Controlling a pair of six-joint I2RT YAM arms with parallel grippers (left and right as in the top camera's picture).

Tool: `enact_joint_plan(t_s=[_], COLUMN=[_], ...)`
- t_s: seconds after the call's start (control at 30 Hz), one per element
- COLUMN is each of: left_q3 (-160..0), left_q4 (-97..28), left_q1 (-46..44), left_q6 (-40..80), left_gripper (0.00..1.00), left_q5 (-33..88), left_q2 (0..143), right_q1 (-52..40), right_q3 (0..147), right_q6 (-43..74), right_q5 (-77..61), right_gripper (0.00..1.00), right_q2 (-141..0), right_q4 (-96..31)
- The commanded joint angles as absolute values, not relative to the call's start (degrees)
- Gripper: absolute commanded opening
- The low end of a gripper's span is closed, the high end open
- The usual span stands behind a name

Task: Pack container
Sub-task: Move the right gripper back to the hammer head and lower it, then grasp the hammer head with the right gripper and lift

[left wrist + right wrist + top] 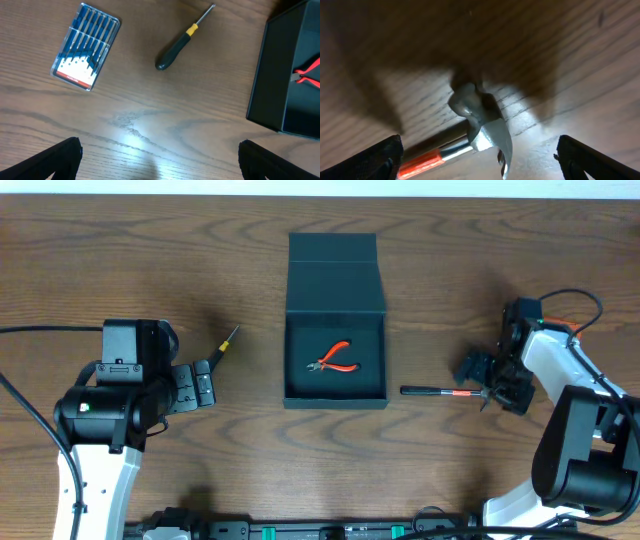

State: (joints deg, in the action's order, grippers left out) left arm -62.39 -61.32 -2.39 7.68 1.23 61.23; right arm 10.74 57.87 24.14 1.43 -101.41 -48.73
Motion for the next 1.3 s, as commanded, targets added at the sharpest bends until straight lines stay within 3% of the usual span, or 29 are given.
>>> enact_joint_plan(t_s=[0.0, 0.1, 0.4, 0.83, 1.27], left_q3=[-63.44, -63.44, -63.44, -63.44, -63.44], left_q4=[-61.49, -61.49, -61.73, -62.96, -62.96], left_q1=[-2.15, -2.15, -2.15, -2.15, -2.15], left_q6=[7.55, 7.55, 7.53, 7.53, 7.51], left_gripper=[0.98, 0.98, 0.98, 0.98, 0.98], left_q5=[0.62, 0.6, 0.6, 0.6, 0.6], left_q2=[60.75, 60.75, 60.75, 60.75, 60.75], right_q1=[10.41, 10.41, 10.41, 10.41, 10.41], right_q3=[56.4, 55.42, 52.62, 51.57, 51.57], right_q6=[24.4, 24.4, 24.82, 25.91, 25.89], right_q5=[1.02, 1.04, 1.06, 1.28, 1.26], right_gripper=[0.99, 0.99, 0.87, 0.54, 0.29], right_q2=[-101.47, -101.47, -101.47, -101.47, -101.47], right_q4=[-47.22, -45.89, -42.33, -40.51, -40.51])
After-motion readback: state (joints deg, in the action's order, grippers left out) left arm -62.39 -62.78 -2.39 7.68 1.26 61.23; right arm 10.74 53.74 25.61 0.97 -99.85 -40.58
